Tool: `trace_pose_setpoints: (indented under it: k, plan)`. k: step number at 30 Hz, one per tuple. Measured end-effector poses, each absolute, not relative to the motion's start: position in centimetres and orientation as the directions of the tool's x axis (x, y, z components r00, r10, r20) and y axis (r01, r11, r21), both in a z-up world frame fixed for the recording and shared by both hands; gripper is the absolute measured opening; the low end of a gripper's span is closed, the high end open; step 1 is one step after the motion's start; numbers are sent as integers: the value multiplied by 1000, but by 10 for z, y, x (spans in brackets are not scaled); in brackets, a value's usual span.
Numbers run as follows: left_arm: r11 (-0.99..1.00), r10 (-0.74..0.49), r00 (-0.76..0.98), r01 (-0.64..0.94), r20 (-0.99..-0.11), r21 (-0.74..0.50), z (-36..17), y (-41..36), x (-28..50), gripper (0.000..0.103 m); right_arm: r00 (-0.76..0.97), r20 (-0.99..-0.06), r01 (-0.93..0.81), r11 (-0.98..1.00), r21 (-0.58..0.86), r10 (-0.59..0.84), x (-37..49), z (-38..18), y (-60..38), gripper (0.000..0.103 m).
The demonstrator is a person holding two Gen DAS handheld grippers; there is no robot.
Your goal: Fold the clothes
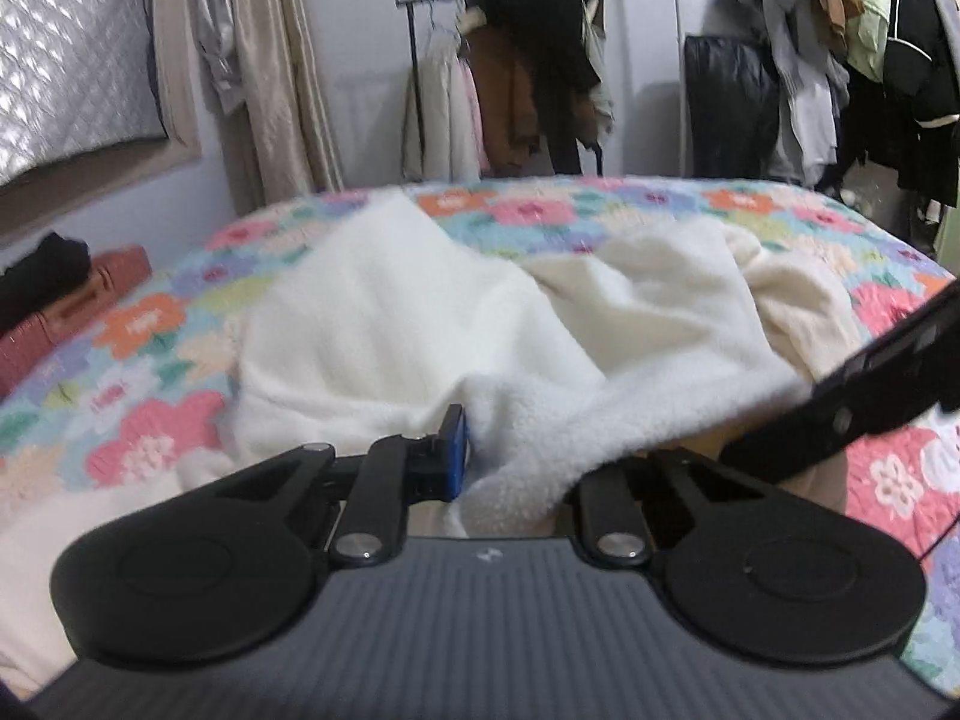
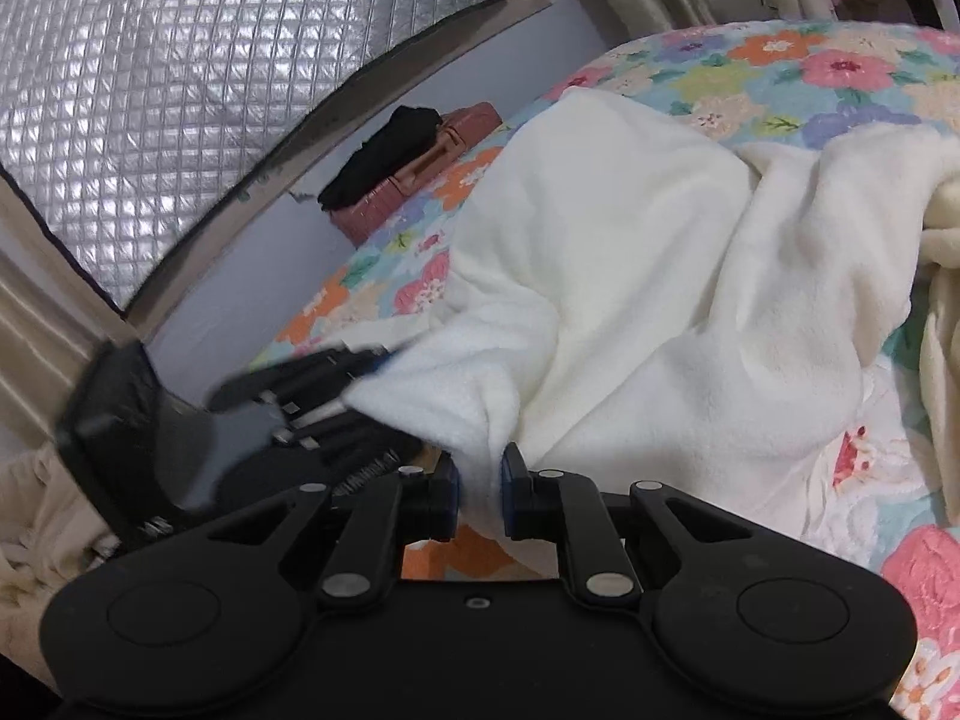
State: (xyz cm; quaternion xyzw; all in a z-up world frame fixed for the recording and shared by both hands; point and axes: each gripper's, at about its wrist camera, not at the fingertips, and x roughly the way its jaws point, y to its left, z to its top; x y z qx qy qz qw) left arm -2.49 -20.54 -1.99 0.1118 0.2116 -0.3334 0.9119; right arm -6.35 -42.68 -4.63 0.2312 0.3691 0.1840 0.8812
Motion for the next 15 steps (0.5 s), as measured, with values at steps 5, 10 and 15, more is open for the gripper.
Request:
trace_pose_setpoints:
  k: [5,10,15]
  plan:
    - [768,-562,690,640,-456,21,-16,-199,-13,17,687,-554,-138,833,536,470,-69,-42,-434,24]
    - [843,-508,737,533,-446,-78,-5,-164,10,14,755,-569,-7,871,492,327,-85,-43,-464,55]
    - [917,-382,780,388,-495,-96,-18,-134,40,14,751,-620,208,810,548,227,-91,-84,-503,57]
